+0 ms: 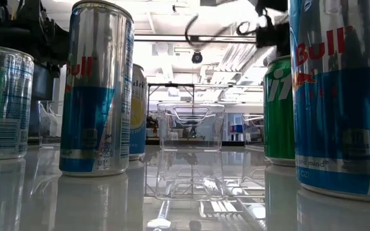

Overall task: Sort soda cans
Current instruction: Adjust the right transparent bin

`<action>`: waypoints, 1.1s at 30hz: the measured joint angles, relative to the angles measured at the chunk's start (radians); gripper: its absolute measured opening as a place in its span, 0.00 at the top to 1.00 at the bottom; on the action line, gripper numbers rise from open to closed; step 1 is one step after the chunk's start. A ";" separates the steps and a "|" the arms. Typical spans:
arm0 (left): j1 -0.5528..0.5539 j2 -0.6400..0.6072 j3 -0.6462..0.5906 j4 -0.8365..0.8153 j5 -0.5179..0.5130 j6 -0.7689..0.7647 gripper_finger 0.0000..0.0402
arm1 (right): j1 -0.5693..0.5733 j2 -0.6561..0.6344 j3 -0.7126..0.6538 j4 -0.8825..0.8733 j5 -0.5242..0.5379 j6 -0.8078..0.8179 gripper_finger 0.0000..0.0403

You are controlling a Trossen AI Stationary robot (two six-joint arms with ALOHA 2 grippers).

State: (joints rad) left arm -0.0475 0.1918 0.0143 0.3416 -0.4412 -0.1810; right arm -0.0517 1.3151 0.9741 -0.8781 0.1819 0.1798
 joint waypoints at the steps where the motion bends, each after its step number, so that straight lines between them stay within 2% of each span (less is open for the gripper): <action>1: 0.000 0.000 0.000 0.000 0.000 0.000 0.81 | 0.000 0.000 -0.018 0.006 0.002 0.010 0.57; 6: 0.001 0.000 0.000 0.000 -0.018 0.015 0.81 | 0.000 0.001 -0.082 0.046 0.031 0.050 0.83; 10: 0.001 0.000 0.000 0.000 -0.018 0.018 0.81 | -0.012 0.001 -0.125 0.061 0.089 0.055 0.97; 15: 0.001 0.000 0.000 0.000 -0.019 0.018 0.81 | -0.069 0.001 -0.174 0.132 0.106 0.055 0.97; 22: 0.001 0.000 0.000 0.000 -0.020 0.018 0.81 | -0.152 0.001 -0.236 0.324 0.092 -0.029 1.00; 33: 0.001 0.000 0.000 0.002 -0.021 0.018 0.81 | -0.201 0.001 -0.235 0.435 0.128 -0.152 1.00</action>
State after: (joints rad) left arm -0.0463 0.1920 0.0143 0.3431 -0.4625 -0.1635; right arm -0.2523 1.3159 0.7393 -0.4435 0.3098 0.0279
